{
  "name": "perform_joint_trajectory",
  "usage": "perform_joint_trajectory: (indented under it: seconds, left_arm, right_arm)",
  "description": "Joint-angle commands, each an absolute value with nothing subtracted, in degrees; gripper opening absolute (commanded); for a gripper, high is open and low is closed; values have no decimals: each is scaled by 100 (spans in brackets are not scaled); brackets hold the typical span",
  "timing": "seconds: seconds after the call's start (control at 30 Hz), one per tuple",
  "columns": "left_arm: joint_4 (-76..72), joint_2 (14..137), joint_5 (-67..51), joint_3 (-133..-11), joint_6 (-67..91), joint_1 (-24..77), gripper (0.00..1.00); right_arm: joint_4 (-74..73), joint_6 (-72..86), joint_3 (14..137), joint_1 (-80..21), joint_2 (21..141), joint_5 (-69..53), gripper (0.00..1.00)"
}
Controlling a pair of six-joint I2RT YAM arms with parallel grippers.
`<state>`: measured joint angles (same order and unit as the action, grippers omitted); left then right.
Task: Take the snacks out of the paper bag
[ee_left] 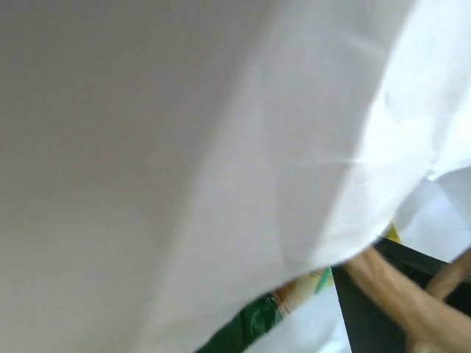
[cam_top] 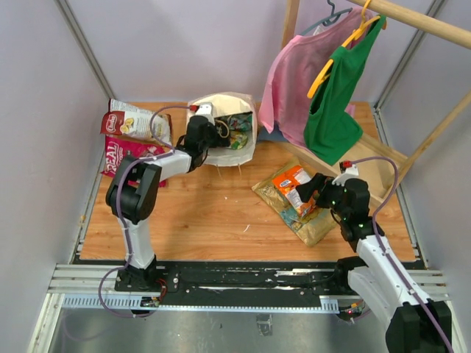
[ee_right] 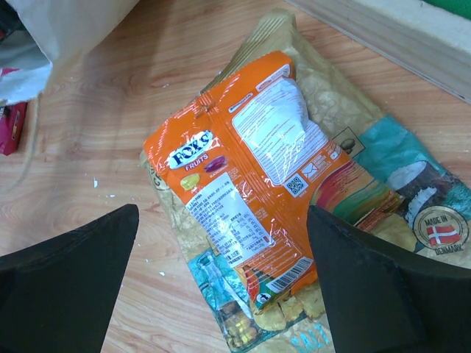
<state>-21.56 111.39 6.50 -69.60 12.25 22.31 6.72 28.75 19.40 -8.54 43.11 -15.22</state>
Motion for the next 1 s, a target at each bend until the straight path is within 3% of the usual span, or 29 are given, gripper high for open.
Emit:
perform_joint_trajectory:
  seconds: [0.0,0.17,0.53,0.97]
  left_arm:
    - [-2410,10709,964,-6193,2475,2302,100]
    - [-2686,10297,915,-5650,2982,2458,100]
    - [-2308,10136,1993,-4937,4477,2943,98]
    - [-3141,9421,2821,-3819,5625,3183,95]
  right_arm:
    - [936,2946,1855,-773,4419,-1656,98]
    - [1068,2996,1828,-773,4585,-1733,98]
    - [1090,2990,1820,-769,4637,-1749,98]
    - [1072,2997,1812,-773,4566,-1766,98]
